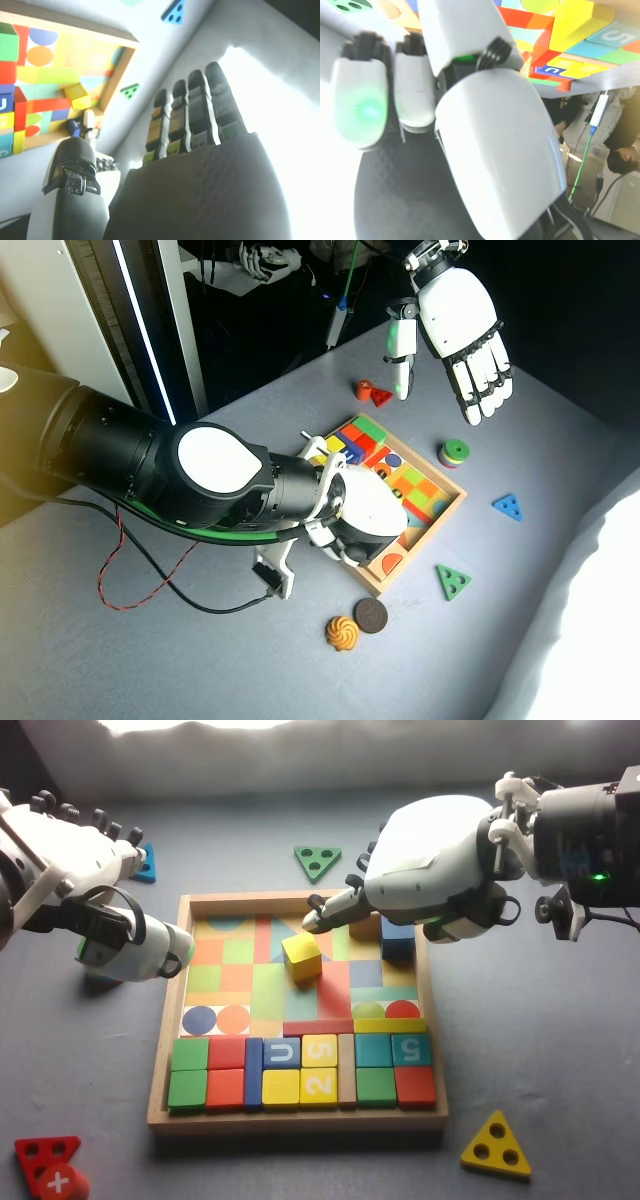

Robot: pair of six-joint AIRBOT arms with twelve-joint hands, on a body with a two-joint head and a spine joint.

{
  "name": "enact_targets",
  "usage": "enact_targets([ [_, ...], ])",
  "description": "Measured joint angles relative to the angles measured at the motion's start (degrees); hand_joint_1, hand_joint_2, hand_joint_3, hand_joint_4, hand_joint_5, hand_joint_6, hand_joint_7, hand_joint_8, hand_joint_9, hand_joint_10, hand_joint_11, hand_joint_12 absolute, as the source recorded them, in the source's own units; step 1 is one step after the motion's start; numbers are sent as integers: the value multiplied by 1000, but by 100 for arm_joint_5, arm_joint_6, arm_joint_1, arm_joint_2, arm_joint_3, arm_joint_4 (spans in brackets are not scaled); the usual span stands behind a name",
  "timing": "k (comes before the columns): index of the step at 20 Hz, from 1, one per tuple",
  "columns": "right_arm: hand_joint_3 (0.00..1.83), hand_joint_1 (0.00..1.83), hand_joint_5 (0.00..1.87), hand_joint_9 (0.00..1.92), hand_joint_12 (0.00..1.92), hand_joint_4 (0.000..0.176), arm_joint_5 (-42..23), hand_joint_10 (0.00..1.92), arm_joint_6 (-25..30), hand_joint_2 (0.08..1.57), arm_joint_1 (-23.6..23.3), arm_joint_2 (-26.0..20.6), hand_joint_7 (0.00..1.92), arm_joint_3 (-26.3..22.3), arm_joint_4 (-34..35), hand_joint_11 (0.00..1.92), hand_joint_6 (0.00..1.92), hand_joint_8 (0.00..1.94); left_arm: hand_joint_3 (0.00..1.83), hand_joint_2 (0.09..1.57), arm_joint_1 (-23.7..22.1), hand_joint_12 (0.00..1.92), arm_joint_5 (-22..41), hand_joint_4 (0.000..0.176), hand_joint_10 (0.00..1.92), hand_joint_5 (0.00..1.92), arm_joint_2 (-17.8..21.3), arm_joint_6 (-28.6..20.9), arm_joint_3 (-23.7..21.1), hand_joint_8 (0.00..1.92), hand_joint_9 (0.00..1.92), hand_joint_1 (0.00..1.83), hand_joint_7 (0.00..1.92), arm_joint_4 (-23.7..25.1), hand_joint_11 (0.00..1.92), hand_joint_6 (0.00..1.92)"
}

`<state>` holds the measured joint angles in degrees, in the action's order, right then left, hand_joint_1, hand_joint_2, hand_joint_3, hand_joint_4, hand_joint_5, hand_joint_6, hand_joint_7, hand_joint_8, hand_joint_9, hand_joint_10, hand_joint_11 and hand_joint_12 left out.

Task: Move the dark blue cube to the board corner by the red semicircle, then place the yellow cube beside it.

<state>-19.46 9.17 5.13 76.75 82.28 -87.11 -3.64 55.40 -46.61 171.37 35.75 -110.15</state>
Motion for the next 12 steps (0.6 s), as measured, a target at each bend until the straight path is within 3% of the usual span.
enact_targets([
  [9, 0, 1735, 343, 1553, 1921, 0, 2, 1921, 4, 1303, 20, 170, 1353, 0, 83, 1647, 18, 1941, 2, 1277, 0, 288, -2, 0, 2, 96, 0, 0, 0, 2, 100, 0, 90, -2, 0, 1],
  [12, 0, 1746, 290, 1587, 1921, 0, 24, 1921, 4, 1297, 50, 197, 1435, 0, 103, 1679, 1, 1941, 1, 1278, 0, 334, -11, 0, 2, 101, 0, 0, 0, 1, 113, 0, 102, 0, 0, 0],
])
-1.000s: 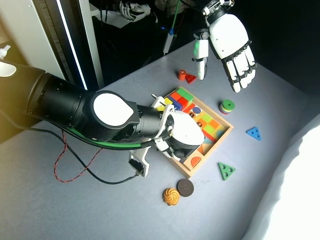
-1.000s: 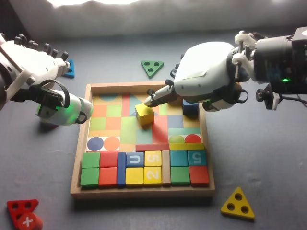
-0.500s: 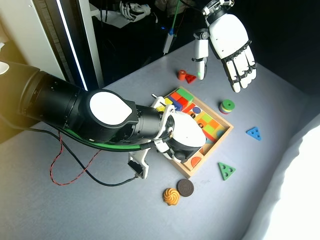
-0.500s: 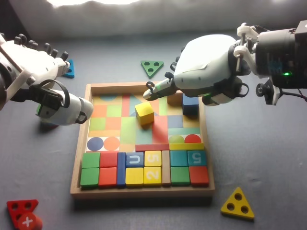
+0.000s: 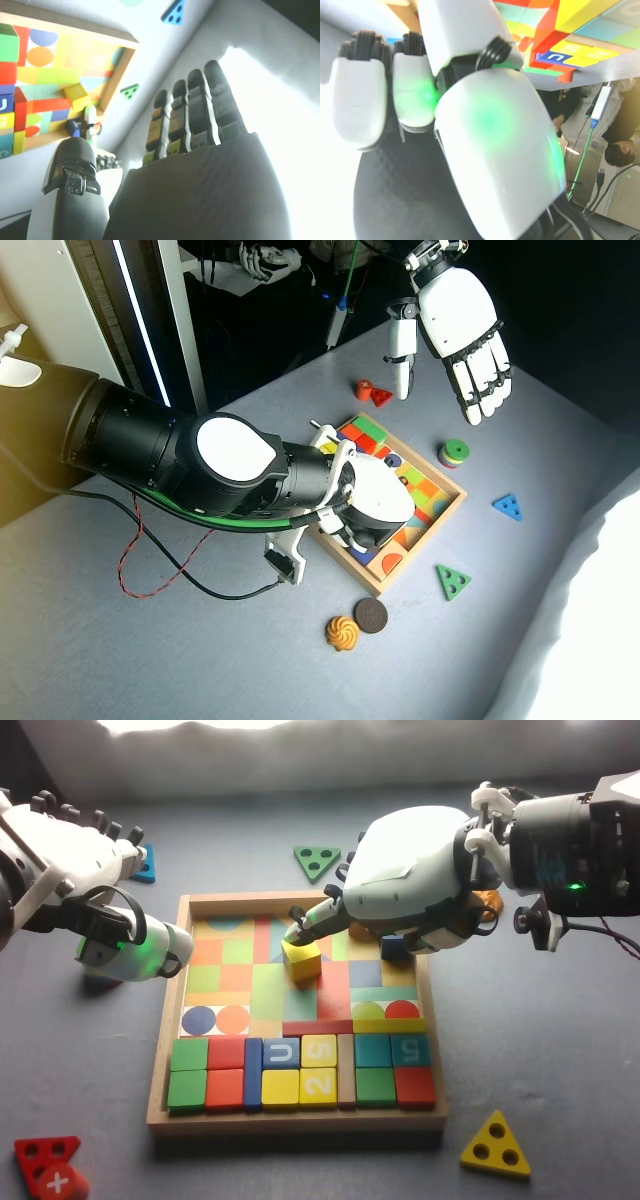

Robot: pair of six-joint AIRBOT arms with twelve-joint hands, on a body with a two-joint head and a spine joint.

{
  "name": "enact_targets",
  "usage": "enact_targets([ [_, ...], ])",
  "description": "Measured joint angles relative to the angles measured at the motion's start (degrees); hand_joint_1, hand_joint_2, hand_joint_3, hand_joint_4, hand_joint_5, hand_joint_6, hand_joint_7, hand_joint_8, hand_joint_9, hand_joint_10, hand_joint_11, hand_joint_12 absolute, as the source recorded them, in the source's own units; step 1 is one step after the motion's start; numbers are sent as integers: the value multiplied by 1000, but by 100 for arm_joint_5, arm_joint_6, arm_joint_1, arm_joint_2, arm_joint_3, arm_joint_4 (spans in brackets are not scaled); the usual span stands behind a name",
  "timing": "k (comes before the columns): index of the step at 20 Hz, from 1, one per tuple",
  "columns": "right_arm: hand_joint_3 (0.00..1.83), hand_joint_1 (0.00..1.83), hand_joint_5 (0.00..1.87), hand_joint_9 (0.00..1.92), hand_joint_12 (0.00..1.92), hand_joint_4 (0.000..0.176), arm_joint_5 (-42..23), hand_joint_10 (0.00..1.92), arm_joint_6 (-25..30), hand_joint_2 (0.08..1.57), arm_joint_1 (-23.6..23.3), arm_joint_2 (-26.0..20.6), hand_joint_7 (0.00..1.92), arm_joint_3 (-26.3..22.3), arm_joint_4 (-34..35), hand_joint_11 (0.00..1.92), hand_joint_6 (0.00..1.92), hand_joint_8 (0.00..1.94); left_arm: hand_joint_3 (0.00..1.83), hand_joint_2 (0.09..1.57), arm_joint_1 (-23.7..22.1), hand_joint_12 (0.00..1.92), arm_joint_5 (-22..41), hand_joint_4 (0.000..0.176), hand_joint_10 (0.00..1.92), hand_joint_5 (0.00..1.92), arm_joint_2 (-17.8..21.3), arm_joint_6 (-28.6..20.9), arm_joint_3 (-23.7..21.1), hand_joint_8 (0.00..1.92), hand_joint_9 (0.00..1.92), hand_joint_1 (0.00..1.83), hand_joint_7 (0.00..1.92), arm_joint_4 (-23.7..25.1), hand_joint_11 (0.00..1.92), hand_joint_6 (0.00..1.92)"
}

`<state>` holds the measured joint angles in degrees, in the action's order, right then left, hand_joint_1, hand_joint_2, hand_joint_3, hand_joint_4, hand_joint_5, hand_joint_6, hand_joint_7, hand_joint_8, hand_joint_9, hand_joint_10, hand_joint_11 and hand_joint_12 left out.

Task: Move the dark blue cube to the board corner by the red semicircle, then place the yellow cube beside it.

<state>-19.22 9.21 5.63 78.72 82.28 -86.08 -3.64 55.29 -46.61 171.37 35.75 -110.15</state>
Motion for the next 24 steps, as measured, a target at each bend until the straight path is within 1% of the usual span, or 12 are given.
enact_targets([
  [1, 0, 1749, 301, 1590, 1921, 0, 0, 1921, 2, 1291, 2, 0, 1446, 0, 11, 1676, 6, 1941, 0, 1276, 0, 352, 2, 0, 3, 105, 0, 0, 0, 2, 121, 0, 108, -2, 0, 1],
  [2, 0, 1735, 331, 1581, 1921, 0, 0, 1921, 0, 1287, 24, 2, 1407, 0, 9, 1672, 17, 1941, 0, 1277, 0, 300, 4, 0, 1, 90, 0, 0, 0, 1, 95, 0, 83, 0, 0, 0],
  [5, 0, 1734, 292, 1587, 1921, 0, 2, 1921, 0, 1304, 42, 13, 1419, 0, 7, 1679, 4, 1941, 0, 1277, 0, 317, -2, 0, 2, 83, 0, 0, 0, 1, 99, 0, 82, 0, 0, 0],
  [6, 0, 1749, 319, 1574, 1921, 0, 4, 1921, -2, 1300, 42, 13, 1414, 0, 9, 1665, 14, 1941, 0, 1275, 0, 316, 0, 0, 5, 97, 0, 0, 0, 6, 108, 0, 94, 2, 0, 6],
  [9, 0, 1749, 325, 1576, 1921, 0, -4, 1921, -7, 1299, 103, 20, 1422, 11, 13, 1670, 14, 1941, 0, 1276, 0, 313, 2, 0, 4, 98, 0, 0, 0, 4, 106, 0, 93, 0, 0, 5],
  [10, 0, 1746, 332, 1557, 1921, 0, -9, 1921, -4, 1293, 107, 26, 1400, 28, 13, 1655, 15, 1941, 0, 1273, 0, 344, 4, 0, 2, 92, 0, 0, 0, 1, 109, 0, 93, 0, 0, 0],
  [12, 0, 1736, 323, 1551, 1921, 0, -9, 1921, -4, 1293, 105, 24, 1361, 61, 44, 1651, 9, 1941, 0, 1270, 0, 344, -13, 0, 3, 101, 0, 0, 0, 3, 112, 0, 100, 2, 0, 4],
  [17, 0, 1761, 325, 1552, 1921, 0, -20, 1921, -4, 1286, 107, 55, 1415, 144, 52, 1661, 7, 1941, 0, 1269, 0, 337, 0, 0, 0, 97, 0, -2, 0, 0, 106, 0, 92, 0, 0, 0],
  [19, 0, 1752, 333, 1552, 1921, 0, -20, 1921, -2, 1292, 107, 55, 1378, 177, 55, 1655, 7, 1941, 0, 1268, 0, 393, 0, 0, 5, 122, 0, 0, 0, 5, 134, 0, 121, 2, 0, 4],
  [24, 0, 1754, 301, 1547, 1921, 0, 9, 1921, -4, 1299, 107, 52, 1384, 326, 81, 1651, 4, 1941, 1, 1272, 0, 324, 2, 0, 0, 103, 0, 0, 0, 0, 116, 0, 102, 0, 0, 0],
])
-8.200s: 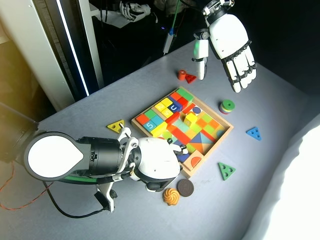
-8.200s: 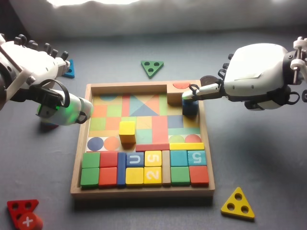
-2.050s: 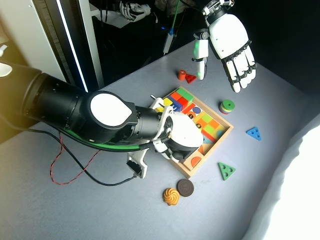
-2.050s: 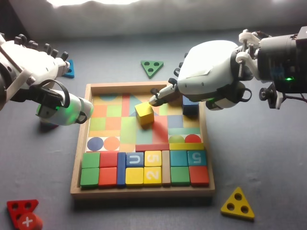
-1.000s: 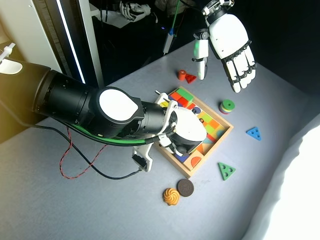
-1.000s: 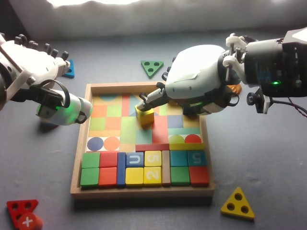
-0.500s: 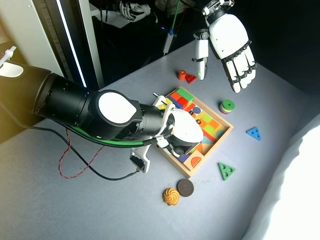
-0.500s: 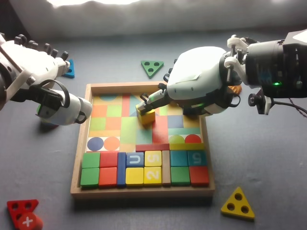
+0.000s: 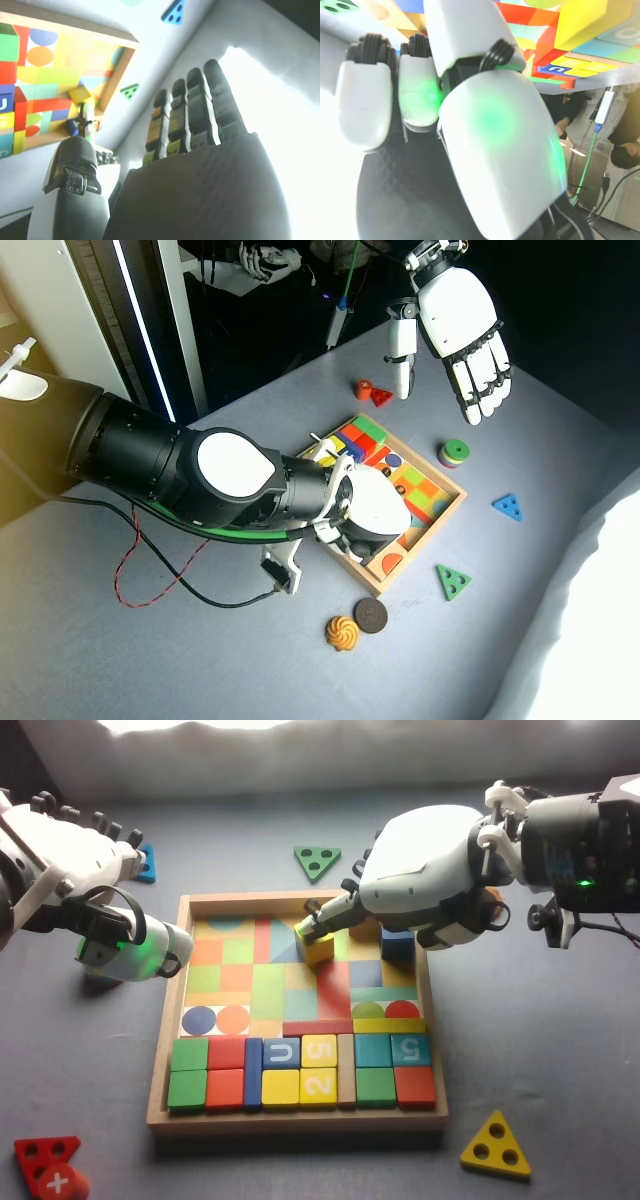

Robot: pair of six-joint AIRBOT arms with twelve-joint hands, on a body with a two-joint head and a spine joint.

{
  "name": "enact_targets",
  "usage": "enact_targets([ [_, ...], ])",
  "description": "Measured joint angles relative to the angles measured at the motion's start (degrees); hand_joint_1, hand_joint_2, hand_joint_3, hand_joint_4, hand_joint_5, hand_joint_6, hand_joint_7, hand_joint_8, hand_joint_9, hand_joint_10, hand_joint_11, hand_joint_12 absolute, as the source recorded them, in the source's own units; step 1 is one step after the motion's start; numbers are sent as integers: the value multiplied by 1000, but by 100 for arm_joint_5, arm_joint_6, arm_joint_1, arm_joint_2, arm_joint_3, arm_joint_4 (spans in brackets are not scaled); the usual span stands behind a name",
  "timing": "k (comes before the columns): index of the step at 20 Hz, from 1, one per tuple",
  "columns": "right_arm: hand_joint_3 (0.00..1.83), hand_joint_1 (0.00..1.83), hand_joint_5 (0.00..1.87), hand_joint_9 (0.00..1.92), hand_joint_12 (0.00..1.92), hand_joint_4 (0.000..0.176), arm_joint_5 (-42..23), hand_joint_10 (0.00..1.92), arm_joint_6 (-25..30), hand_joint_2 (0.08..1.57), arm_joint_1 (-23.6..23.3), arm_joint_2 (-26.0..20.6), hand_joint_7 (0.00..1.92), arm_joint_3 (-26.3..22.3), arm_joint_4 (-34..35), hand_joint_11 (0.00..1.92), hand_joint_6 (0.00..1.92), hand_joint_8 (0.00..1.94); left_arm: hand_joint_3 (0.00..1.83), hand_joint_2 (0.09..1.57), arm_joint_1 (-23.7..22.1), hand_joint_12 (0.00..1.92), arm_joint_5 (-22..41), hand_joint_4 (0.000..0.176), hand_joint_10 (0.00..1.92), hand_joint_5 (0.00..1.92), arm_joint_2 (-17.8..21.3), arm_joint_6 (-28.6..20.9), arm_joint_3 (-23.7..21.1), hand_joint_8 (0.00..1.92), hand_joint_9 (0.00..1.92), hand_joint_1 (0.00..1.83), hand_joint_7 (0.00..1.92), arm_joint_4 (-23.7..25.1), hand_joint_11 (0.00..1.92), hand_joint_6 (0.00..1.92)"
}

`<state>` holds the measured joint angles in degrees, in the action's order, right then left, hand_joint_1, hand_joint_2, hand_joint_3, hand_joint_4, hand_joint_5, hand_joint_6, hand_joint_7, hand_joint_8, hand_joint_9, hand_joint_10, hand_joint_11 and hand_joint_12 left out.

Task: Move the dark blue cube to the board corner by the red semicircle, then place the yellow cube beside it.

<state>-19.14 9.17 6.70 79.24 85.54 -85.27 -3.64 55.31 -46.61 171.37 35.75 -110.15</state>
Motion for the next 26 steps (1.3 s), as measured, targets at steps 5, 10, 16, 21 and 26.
enact_targets([
  [5, 0, 1754, 315, 1563, 1921, 0, 7, 1921, 2, 1289, 0, -11, 1389, 9, -7, 1657, 14, 1941, 3, 1276, -7, 327, 0, 0, 0, 100, 0, 2, 0, 0, 114, 0, 101, 2, 0, 0],
  [10, 0, 1763, 305, 1549, 1921, 0, 7, 1921, 0, 1281, -37, -11, 1394, 9, 17, 1647, 5, 1941, 1, 1280, -24, 359, 0, 0, 0, 108, 0, 0, 0, 0, 117, 0, 106, 22, 0, 3],
  [16, 0, 1740, 310, 1529, 1921, 0, 28, 1921, -9, 1300, -199, -4, 1384, 9, 205, 1637, 15, 1941, 0, 1272, -24, 326, -2, 0, 2, 102, 0, 0, 0, 3, 110, 0, 99, 35, 0, 1],
  [21, 0, 1723, 299, 1525, 1921, 0, 44, 1921, -92, 1300, -199, -4, 1374, 11, 210, 1615, 5, 1941, 0, 1270, -24, 344, -7, 0, 5, 111, 0, 0, 0, 3, 130, 0, 115, 37, 0, 2],
  [26, 0, 1737, 299, 1531, 1921, 0, 50, 1921, -151, 1302, -166, 37, 1398, 90, 273, 1626, 4, 1941, 1, 1276, -24, 338, -7, 0, 3, 110, 0, 0, 0, 2, 115, 0, 106, 39, 0, 1],
])
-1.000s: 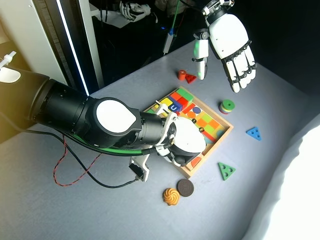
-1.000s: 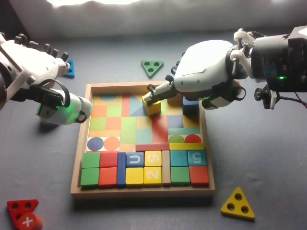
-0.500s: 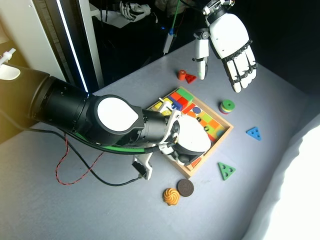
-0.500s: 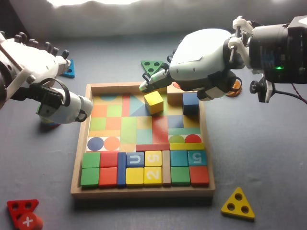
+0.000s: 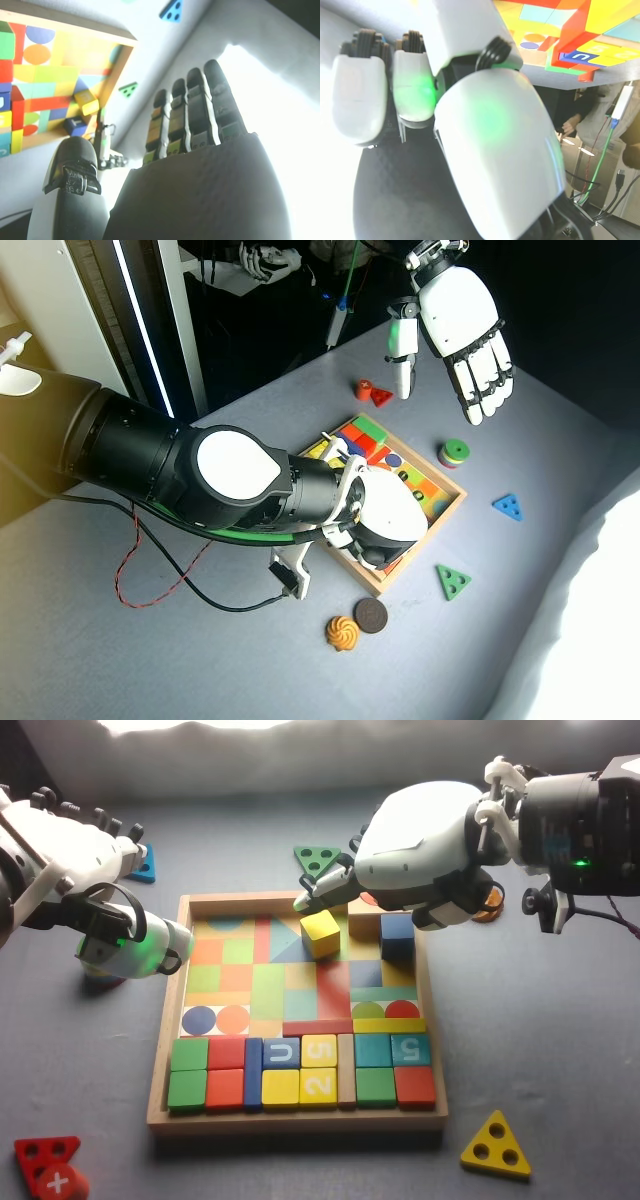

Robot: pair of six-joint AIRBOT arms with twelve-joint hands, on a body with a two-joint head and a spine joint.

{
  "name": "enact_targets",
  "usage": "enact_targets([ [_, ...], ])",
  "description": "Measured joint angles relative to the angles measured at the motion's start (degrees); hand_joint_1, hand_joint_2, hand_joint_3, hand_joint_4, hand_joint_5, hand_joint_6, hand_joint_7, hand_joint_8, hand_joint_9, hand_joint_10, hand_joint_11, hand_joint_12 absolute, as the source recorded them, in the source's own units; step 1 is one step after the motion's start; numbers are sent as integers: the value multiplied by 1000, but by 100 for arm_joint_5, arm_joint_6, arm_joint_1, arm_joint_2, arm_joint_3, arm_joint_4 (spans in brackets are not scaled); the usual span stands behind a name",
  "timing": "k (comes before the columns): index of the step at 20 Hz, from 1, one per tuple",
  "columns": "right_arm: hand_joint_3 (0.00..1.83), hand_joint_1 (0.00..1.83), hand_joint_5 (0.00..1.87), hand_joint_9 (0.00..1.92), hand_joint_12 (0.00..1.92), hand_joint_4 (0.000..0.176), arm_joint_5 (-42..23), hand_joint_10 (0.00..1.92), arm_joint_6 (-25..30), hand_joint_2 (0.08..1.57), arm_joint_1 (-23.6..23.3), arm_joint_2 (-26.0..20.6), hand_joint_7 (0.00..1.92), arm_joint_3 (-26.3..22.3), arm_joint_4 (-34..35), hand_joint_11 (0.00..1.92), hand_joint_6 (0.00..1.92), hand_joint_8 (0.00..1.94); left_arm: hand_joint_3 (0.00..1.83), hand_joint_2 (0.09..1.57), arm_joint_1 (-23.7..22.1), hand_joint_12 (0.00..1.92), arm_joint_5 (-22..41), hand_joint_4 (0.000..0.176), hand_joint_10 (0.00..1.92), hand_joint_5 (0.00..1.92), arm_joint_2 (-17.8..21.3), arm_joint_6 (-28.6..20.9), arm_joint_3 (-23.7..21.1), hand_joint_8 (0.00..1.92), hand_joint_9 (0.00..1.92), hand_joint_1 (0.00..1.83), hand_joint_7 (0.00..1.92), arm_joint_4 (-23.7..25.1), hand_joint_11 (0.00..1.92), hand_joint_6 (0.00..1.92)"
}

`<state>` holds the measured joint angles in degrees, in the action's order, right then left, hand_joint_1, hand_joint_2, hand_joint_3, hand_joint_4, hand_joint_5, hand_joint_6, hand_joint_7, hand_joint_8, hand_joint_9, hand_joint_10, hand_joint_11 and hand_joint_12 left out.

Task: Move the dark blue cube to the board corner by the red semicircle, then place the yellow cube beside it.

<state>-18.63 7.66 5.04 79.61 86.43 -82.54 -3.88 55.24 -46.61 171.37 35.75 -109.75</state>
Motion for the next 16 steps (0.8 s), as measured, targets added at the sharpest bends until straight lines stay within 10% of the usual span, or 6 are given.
enact_targets([
  [16, 0, 1738, 287, 1514, 1921, 0, -33, 1921, -13, 1330, 162, 46, 1313, 142, 35, 1626, 6, 1941, 0, 1273, 0, 317, -4, 0, 4, 109, 0, 0, 0, 5, 116, 0, 109, 4, 0, 3],
])
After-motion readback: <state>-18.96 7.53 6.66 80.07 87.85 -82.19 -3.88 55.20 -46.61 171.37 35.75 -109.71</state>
